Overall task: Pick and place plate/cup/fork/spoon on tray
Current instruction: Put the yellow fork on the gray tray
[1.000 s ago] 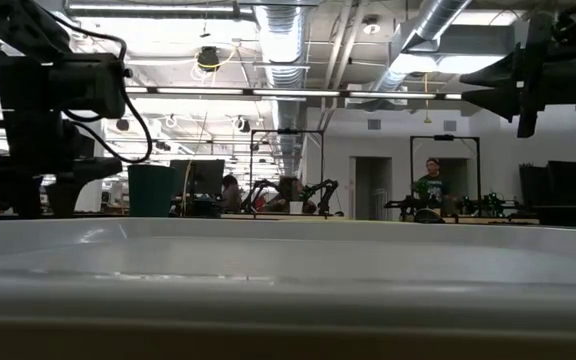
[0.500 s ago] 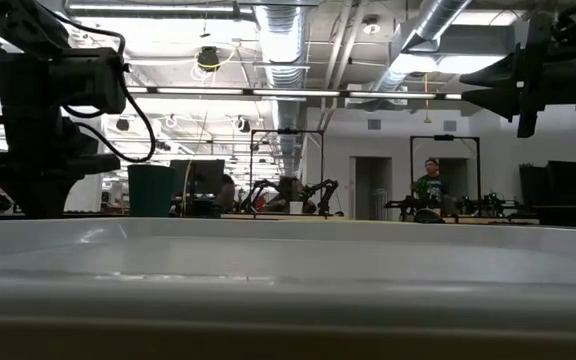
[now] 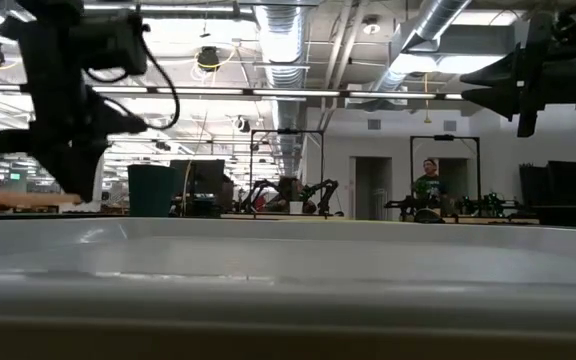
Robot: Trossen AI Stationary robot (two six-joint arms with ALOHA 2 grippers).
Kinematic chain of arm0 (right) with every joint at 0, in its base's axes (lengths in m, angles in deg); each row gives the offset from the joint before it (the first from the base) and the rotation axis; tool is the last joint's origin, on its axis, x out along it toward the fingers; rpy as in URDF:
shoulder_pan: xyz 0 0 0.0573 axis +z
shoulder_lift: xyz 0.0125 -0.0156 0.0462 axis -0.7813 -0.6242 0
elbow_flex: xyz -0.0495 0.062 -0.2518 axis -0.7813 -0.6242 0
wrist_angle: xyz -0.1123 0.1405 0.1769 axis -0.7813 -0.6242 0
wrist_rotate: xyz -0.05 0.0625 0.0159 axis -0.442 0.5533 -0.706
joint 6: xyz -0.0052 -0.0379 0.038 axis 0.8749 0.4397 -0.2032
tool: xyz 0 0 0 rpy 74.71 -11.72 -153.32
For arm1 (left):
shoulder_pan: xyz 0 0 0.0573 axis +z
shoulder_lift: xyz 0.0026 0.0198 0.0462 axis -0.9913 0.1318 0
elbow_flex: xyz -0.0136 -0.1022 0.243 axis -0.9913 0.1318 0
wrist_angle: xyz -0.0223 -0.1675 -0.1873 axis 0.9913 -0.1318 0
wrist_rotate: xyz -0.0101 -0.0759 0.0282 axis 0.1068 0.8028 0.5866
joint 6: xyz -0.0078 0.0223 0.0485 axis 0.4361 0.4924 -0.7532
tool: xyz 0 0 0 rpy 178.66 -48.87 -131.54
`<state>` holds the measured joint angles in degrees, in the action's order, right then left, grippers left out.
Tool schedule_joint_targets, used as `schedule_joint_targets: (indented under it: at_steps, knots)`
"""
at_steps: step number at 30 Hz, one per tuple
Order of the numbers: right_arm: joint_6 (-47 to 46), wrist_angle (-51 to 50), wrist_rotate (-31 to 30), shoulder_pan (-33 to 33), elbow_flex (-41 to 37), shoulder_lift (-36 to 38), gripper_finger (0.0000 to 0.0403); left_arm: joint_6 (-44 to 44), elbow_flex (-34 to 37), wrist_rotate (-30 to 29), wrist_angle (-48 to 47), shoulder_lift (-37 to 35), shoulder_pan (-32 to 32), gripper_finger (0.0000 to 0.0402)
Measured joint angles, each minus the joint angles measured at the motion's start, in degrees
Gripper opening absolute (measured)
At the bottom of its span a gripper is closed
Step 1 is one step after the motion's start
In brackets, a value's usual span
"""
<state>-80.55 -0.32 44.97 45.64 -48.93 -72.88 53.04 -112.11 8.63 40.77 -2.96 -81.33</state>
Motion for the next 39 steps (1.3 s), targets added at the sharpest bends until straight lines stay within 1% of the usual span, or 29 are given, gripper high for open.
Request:
schedule_joint_targets:
  at_steps: [3,7,11,15,23,28,33,36,39]
  knots:
    - [-0.05,0.03,0.0,0.01,0.0,0.0,0.0176,3.82,-2.7,-1.18,0.9,0.05,-3.43,0.0011]
    - [-0.99,0.11,0.0,0.0,0.0,0.02,0.0176,10.16,-6.64,-5.12,2.0,2.68,-9.63,0.0011]
    - [-1.27,0.09,0.0,0.05,0.0,0.01,0.0175,14.35,-12.85,-6.93,2.27,9.59,-14.87,0.0011]
    - [-2.08,0.07,0.0,0.07,0.0,0.02,0.0175,15.37,-21.94,-7.02,1.69,18.62,-18.18,0.0013]
    - [-2.95,0.05,0.02,0.07,0.0,0.02,0.0175,15.92,-40.99,-7.29,-2.11,35.6,-21.78,0.0011]
    - [-2.99,0.01,0.02,0.07,0.0,0.02,0.0175,20.12,-50.18,-6.52,-9.2,43.38,-23.31,0.0019]
    - [-3.08,-0.08,1.01,0.07,0.0,0.02,0.0175,22.34,-55.95,-5.94,-9.38,48.61,-24.33,0.0011]
    - [-3.1,-0.1,2.56,0.09,0.0,0.02,0.0175,23.45,-57.53,-5.05,-9.65,50.69,-24.35,0.0014]
    - [-3.1,-0.09,3.19,0.09,0.0,0.02,0.0175,25.05,-58.04,-3.34,-9.58,51.33,-24.72,0.0018]
